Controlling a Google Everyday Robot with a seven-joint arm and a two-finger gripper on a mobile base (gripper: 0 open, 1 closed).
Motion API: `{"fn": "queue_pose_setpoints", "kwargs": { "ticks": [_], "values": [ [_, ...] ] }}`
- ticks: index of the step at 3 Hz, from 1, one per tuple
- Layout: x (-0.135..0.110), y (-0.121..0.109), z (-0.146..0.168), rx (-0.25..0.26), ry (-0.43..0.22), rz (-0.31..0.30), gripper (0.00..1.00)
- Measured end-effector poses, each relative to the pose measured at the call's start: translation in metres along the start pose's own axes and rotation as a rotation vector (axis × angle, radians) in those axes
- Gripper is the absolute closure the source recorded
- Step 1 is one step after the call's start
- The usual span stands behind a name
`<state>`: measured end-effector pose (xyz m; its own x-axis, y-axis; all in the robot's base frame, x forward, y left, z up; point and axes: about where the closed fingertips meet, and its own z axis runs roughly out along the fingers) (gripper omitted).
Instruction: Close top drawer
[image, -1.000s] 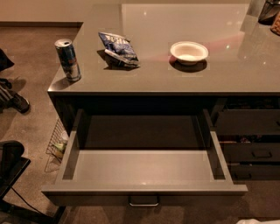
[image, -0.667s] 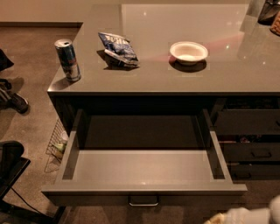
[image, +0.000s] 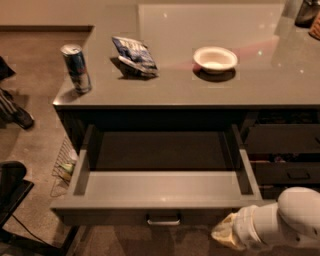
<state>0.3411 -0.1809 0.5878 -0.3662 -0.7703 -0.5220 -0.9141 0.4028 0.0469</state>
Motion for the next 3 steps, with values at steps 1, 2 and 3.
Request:
{"fn": "queue_pose_setpoints", "kwargs": {
  "ticks": [1, 2, 3],
  "values": [
    [0.000, 0.002, 0.000, 0.000, 0.000, 0.000, 1.00],
    [-0.018, -0.028, 0.000, 0.014, 0.000, -0.035, 1.00],
    [-0.056, -0.105, -0.002, 0.037, -0.021, -0.112, 1.00]
  ]
}}
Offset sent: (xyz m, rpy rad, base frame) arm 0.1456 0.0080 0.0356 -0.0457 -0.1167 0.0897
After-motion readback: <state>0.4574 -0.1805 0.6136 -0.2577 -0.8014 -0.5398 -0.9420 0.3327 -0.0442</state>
